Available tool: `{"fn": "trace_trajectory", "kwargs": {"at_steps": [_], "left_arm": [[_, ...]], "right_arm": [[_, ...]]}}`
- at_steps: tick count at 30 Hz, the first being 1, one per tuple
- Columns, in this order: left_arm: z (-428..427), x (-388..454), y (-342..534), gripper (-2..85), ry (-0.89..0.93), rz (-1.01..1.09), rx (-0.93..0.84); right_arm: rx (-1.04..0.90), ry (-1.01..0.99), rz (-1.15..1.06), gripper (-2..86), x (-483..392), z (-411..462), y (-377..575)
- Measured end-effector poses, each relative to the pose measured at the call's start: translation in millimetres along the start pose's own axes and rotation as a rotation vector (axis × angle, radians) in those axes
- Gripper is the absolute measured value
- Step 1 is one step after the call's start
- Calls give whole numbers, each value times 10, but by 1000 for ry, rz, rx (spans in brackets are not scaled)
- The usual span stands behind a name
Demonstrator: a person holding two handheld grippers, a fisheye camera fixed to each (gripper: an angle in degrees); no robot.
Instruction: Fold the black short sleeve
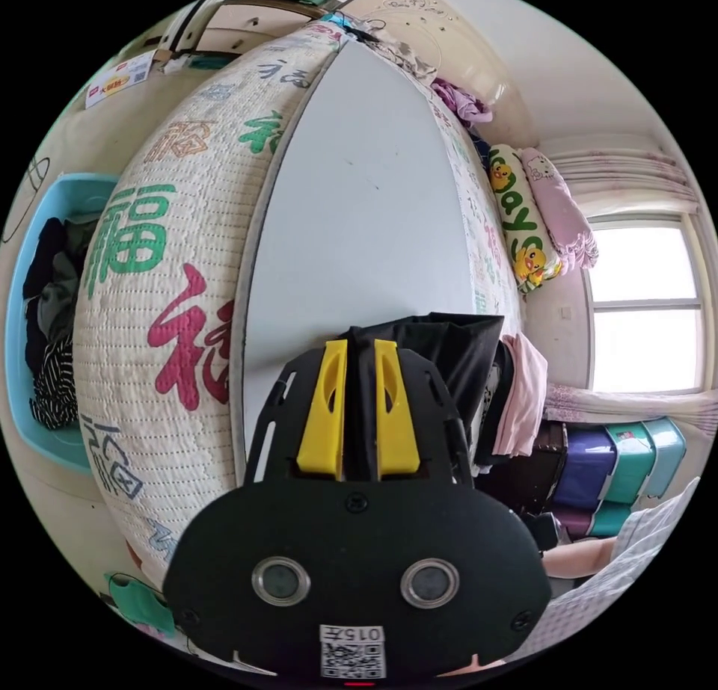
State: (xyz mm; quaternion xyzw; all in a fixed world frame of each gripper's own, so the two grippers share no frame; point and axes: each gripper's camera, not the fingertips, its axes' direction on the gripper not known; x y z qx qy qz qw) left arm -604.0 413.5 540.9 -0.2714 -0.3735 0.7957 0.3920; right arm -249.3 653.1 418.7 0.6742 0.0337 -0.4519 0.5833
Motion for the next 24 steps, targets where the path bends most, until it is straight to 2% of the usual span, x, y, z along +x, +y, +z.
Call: {"fn": "trace_trajectory", "kwargs": {"at_steps": [4,9,20,24], "left_arm": [[-2,24,-29,47,37,-14,3],[-116,190,-31,1,6,64,17],[-288,434,77,-5,-163,58,41],[-350,698,168,-5,-259,101,56]], "right_arm": [[-8,10,14,7,76,-37,-39],[-4,1,46,8,154,-127,-98],[-46,7,32,34,344,-108,-314],[-60,-112,-27,32,321,-223,-226]]}}
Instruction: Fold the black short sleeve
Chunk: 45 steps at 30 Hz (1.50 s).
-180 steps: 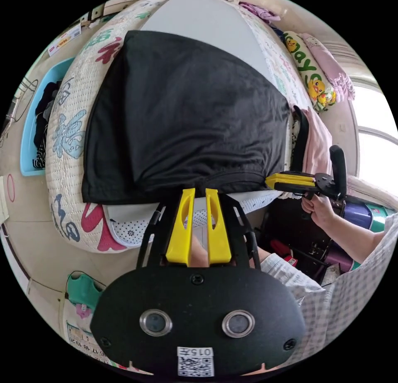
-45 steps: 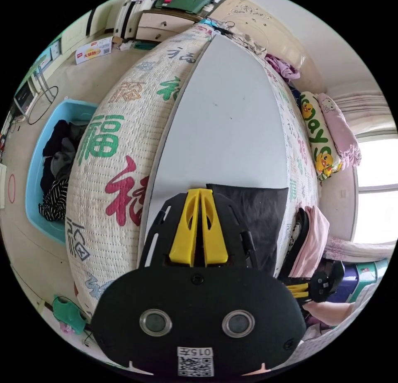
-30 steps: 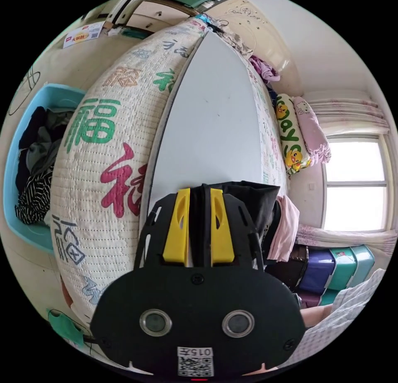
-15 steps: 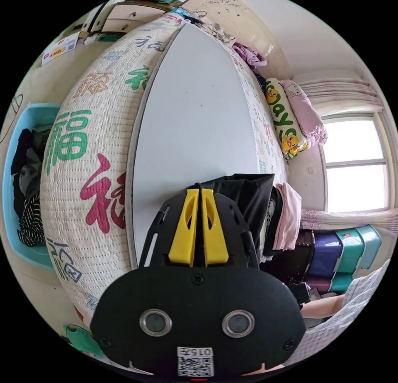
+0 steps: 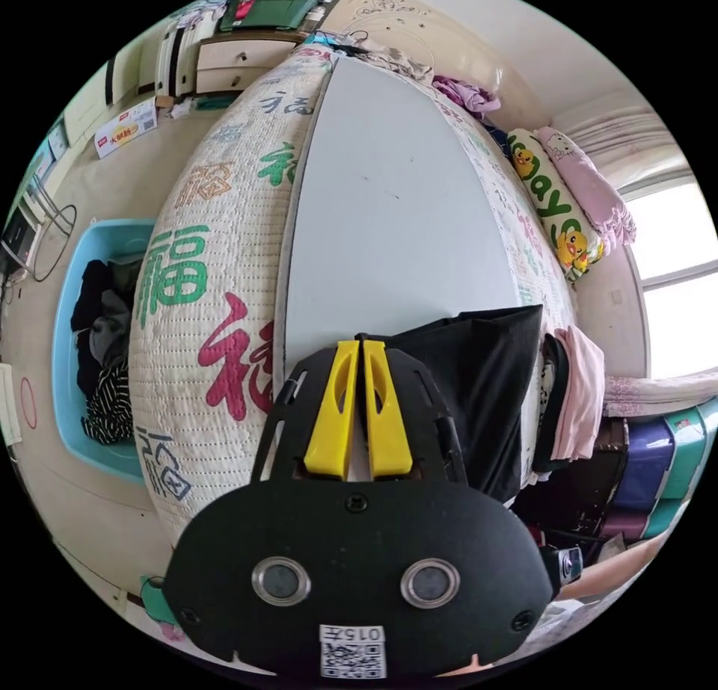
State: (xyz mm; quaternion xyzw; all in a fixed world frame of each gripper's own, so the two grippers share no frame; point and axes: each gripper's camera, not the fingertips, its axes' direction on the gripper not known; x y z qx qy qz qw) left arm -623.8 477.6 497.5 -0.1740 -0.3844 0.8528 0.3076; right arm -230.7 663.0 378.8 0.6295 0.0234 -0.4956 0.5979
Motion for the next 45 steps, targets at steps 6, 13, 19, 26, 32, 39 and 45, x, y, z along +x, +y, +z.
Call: {"fn": "trace_trajectory", "kwargs": {"at_steps": [6,13,19,26,32,39,45], "left_arm": [[-255,143,108,-1,-24,-55,1],[-876,383,462,-3,-111,-200,89],[-809,630,614,0,70,-334,97],[-744,743,631,-1,20,-441,57],[-807,845,609,-4,-6,-454,28],[-913,957,498,-7,-8,-465,23],[-998,1155,320,-9,-92,-363,17]], "right_arm": [[71,-312,-277,57,29,-846,537],[212,-102,-297,80,1814,-2750,899],[148,-13,-574,132,2443,-3310,408],[-56,-101,-947,167,2420,-3305,-155],[-328,-165,-1223,165,2171,-3147,-322],[-553,-200,-1178,107,2265,-3002,-425],[-624,-57,-857,11,2572,-2906,-703]]}}
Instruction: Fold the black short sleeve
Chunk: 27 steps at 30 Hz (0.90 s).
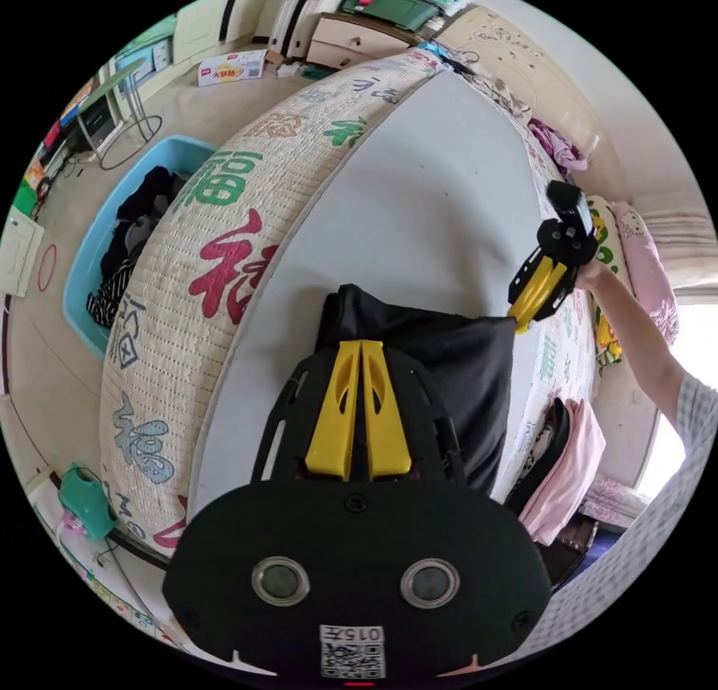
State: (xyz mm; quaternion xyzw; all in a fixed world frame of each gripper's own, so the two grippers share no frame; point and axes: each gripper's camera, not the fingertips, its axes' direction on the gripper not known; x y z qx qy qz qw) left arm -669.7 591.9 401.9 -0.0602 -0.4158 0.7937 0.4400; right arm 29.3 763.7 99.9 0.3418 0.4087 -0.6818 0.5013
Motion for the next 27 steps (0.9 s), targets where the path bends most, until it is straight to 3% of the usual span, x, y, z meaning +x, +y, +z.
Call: {"fn": "trace_trajectory", "kwargs": {"at_steps": [8,11,14,19,24,27], "left_arm": [[-60,107,-176,-8,47,-16,0],[-182,258,-277,-4,-45,11,9],[-426,712,-446,3,-193,215,78],[-158,1621,-852,6,150,586,-51],[434,1862,-1146,2,138,570,-166],[664,1841,-1271,-3,112,529,-194]], "right_arm": [[138,112,158,17,-62,22,20],[323,188,235,43,-262,13,230],[499,330,406,66,-654,140,479],[939,94,673,96,-1390,1014,694],[926,-69,903,104,-1602,1922,406],[886,-70,911,36,-1549,2197,202]]}}
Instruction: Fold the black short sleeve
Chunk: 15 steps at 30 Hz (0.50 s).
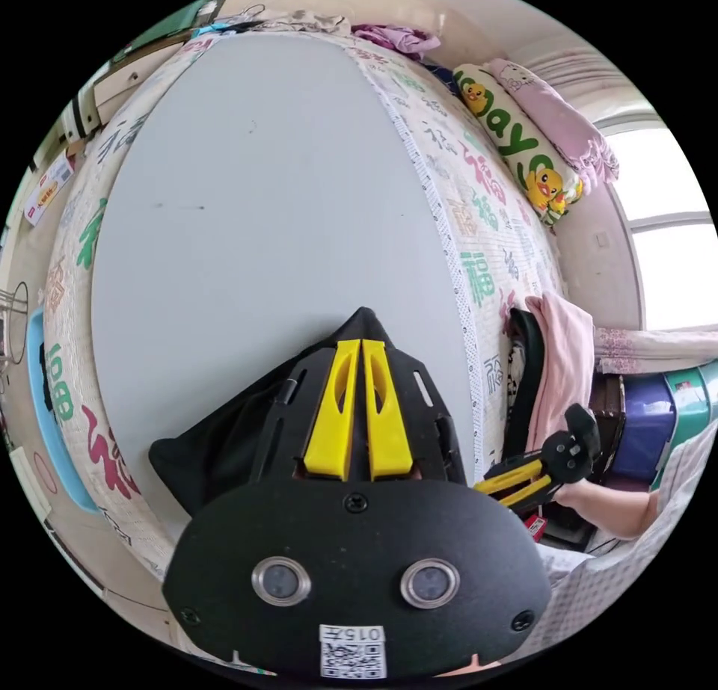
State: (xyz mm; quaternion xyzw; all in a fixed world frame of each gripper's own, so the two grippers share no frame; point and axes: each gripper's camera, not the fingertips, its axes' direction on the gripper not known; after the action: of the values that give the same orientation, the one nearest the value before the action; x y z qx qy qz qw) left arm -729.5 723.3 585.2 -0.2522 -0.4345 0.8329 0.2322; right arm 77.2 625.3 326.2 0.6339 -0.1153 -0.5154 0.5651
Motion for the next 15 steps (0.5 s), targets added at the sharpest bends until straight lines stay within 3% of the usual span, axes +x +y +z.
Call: {"fn": "trace_trajectory", "kwargs": {"at_steps": [7,12,15], "left_arm": [[244,-12,-162,-7,-83,78,-29],[326,-193,-123,-5,-19,39,1],[98,-394,117,1,54,-31,116]], "right_arm": [[-41,255,12,-2,-102,343,127],[14,212,74,12,-61,476,183],[44,201,74,69,-197,509,200]]}}
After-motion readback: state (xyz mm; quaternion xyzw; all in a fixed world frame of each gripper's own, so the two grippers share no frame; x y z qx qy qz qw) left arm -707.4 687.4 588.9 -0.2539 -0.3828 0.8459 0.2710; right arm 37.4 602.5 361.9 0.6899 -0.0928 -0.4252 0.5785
